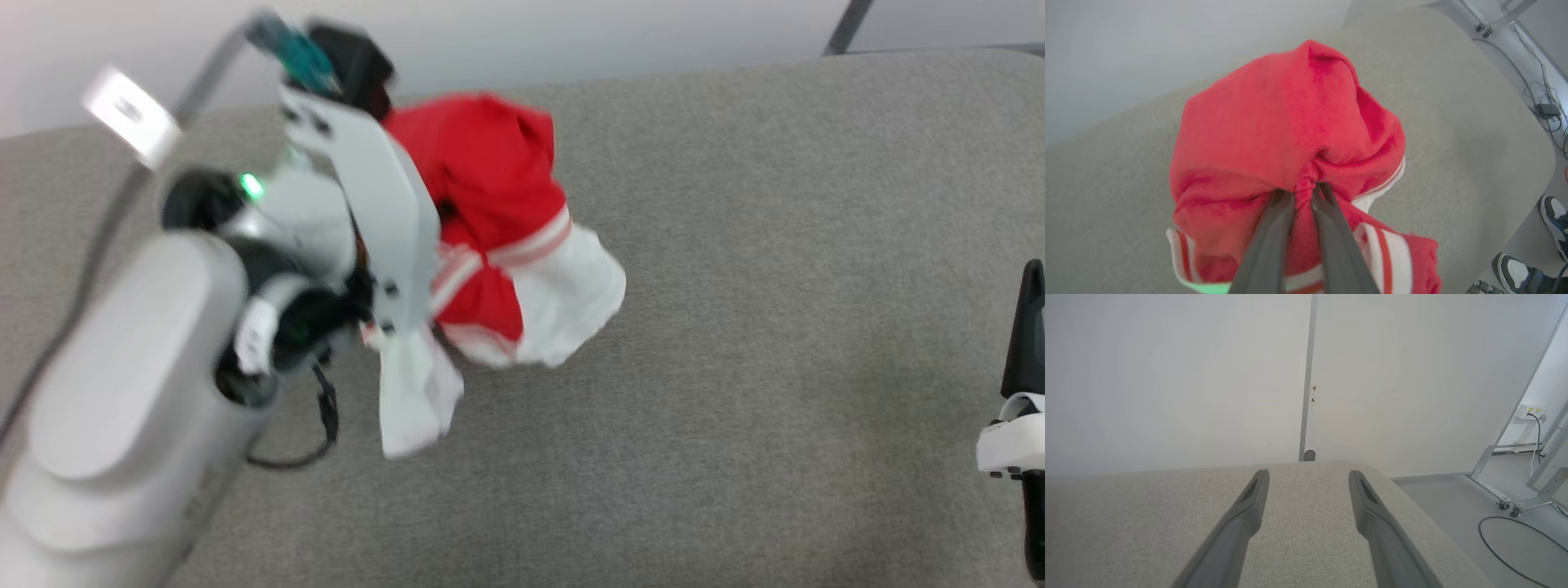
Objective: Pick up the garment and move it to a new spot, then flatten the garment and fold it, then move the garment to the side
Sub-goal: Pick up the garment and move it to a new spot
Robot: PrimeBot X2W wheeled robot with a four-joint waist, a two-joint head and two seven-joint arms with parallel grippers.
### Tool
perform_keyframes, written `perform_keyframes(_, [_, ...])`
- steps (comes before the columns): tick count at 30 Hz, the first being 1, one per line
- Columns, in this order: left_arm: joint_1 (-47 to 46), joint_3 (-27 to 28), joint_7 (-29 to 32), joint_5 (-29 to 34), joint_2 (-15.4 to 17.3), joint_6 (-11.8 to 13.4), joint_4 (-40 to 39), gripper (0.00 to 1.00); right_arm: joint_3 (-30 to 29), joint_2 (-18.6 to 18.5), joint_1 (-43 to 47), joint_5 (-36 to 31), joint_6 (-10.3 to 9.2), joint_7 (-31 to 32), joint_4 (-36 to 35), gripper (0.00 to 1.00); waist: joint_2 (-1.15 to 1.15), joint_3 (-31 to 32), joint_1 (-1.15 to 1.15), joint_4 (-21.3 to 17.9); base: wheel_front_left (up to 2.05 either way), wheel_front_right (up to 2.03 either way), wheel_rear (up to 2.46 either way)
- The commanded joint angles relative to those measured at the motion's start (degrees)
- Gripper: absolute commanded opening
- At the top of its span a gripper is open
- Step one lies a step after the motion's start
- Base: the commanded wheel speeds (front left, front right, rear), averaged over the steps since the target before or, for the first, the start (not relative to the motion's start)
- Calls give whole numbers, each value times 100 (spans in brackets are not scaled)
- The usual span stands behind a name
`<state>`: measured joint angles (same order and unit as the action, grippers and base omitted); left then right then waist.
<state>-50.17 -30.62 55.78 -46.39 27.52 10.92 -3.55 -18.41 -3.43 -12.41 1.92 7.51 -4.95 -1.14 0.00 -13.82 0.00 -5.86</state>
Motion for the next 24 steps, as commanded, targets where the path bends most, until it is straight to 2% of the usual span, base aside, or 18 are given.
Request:
perform_keyframes(1, [144,-53,11,2,8,2,-13,0,-4,12,-80,-13,-3,-49,55,100,0,-97,0,-115,0,0,0])
perform_keyframes(6, [634,-286,-27,-38,-11,-37,175,0,68,39,-140,3,-4,-164,265,100,0,-177,0,-202,0,0,0])
perform_keyframes(14, [881,-492,-125,-123,-115,-274,781,0,283,52,-273,-32,-3,-225,483,100,0,-196,0,-184,0,0,0])
perform_keyframes(15, [860,-495,-149,-133,-125,-310,820,5,313,52,-288,-41,-4,-240,504,100,0,-177,0,-170,0,0,0])
perform_keyframes(16, [826,-493,-186,-128,-128,-342,859,25,332,53,-301,-54,-4,-254,525,100,0,-147,0,-153,0,0,0])
perform_keyframes(17, [809,-486,-200,-153,-137,-372,891,47,351,53,-300,-58,-4,-260,544,100,0,-113,0,-134,0,0,0])
perform_keyframes(18, [790,-476,-232,-167,-147,-401,903,82,364,53,-292,-63,-4,-264,563,100,0,-71,0,-111,0,0,0])
perform_keyframes(19, [770,-468,-240,-173,-151,-425,908,100,387,51,-282,-68,-4,-265,581,100,0,-29,0,-91,0,0,0])
perform_keyframes(24, [725,-409,-332,-214,-150,-472,871,100,499,-35,-166,-94,-4,-232,625,100,0,245,0,89,0,0,0])
